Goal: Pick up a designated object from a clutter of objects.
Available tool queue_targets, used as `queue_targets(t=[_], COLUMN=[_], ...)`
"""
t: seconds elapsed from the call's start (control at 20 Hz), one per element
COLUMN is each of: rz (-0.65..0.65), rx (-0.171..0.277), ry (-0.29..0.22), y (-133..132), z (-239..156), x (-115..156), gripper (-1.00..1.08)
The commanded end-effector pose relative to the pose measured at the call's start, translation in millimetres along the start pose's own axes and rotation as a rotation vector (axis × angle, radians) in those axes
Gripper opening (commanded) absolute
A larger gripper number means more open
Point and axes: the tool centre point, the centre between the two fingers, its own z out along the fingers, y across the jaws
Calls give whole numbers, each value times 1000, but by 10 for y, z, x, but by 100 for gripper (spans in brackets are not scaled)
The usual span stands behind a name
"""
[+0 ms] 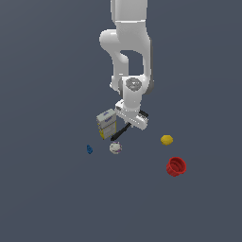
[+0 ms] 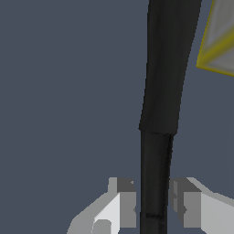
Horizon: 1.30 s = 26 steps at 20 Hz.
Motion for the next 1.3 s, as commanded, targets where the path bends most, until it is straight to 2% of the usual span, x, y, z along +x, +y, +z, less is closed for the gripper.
queue_targets(t=[0.0,0.6,1.25], rz=[0,0,-1], rx=[0,0,3], ry=[0,0,-1], y=[-1,113,408], z=[-2,-343,-1276], x=[1,238,876], gripper=[-100,-100,-100])
